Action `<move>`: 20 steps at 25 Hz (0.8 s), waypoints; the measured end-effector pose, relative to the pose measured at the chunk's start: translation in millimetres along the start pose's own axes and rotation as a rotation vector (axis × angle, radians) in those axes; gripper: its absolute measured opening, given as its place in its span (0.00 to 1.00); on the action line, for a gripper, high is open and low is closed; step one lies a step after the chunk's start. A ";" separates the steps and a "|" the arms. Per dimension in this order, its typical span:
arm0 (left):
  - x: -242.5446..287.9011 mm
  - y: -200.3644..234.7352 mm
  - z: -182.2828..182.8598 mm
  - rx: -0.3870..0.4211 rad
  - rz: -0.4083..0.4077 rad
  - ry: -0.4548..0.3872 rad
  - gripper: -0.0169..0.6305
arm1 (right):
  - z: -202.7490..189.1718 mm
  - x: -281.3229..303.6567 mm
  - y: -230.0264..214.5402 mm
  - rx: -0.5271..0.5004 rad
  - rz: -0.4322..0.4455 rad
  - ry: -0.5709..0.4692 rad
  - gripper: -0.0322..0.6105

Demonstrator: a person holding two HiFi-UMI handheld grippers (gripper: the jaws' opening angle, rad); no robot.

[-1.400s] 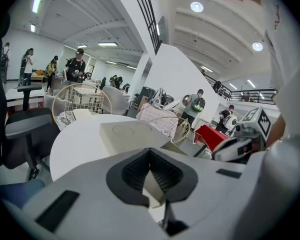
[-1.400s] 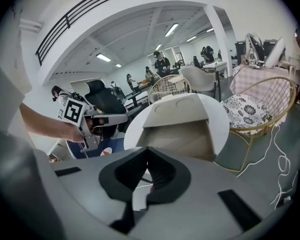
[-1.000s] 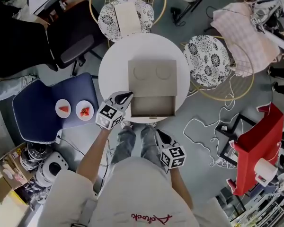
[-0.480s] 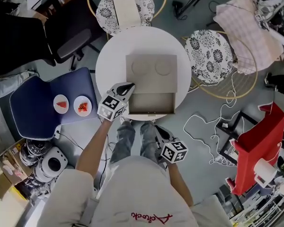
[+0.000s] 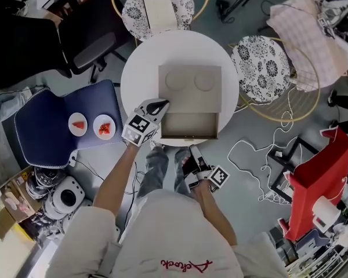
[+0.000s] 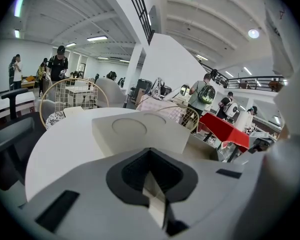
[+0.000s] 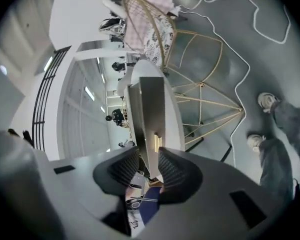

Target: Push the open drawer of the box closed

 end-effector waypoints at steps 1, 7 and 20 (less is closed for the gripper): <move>0.1 0.2 0.0 0.000 -0.001 0.000 0.05 | 0.6 1.1 -4.1 0.008 -0.004 -0.005 0.23; 0.5 -0.7 0.7 0.008 -0.008 -0.001 0.04 | 6.5 7.8 -9.5 -0.027 -0.031 -0.024 0.20; 0.8 2.1 3.9 0.017 -0.037 0.034 0.04 | 8.6 17.1 -14.2 -0.071 -0.052 -0.026 0.11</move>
Point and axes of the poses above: the fingertips, and each gripper's own axes: x forward along the fingers, y to its left, z out of its top, the point moved 10 cm from there along -x, backward along the fingers, and after that the axes turned 4 degrees about z, right-handed, at the moved point
